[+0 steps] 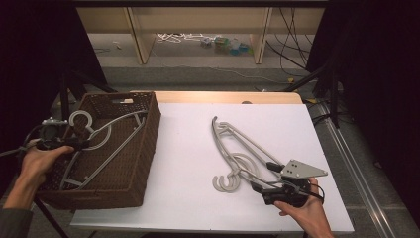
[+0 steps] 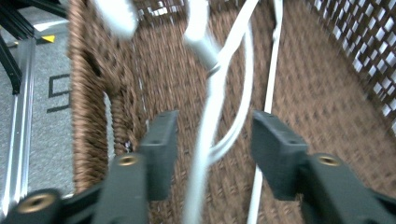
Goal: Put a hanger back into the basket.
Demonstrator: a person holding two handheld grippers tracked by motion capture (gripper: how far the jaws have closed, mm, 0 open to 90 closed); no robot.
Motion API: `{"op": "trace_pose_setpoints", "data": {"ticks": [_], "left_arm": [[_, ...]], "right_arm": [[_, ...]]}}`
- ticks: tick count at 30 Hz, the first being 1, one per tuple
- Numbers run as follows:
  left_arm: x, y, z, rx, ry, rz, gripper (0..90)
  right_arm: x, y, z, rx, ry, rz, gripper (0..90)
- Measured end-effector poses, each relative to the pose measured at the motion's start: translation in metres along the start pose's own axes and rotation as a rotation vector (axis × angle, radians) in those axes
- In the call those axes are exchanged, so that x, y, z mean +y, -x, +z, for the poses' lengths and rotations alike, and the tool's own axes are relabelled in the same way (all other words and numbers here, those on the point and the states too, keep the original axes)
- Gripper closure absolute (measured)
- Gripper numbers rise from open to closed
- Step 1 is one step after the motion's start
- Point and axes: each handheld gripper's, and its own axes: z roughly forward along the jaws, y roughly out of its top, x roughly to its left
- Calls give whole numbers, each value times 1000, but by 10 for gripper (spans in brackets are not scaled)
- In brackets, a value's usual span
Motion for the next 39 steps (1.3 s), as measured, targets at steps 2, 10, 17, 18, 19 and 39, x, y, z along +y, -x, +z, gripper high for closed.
{"op": "trace_pose_setpoints", "data": {"ticks": [2, 10, 17, 18, 19, 39], "left_arm": [[3, 9, -14, 9, 53, -65, 395], [13, 48, -42, 8, 154, -123, 262], [15, 81, -51, -114, 252, -105, 220], [16, 88, -52, -123, 262, -86, 212], [16, 92, -52, -135, 269, -83, 210], [10, 181, -53, -338, 465, 6, 172]], "right_arm": [[0, 0, 0, -2, 0, 2, 182], [1, 1, -2, -9, 10, 17, 182], [0, 1, -1, -17, 18, 15, 180], [0, 1, -1, -19, 22, 18, 178], [0, 1, -1, -19, 22, 16, 177], [-1, -1, 1, -7, 41, 32, 168]]}}
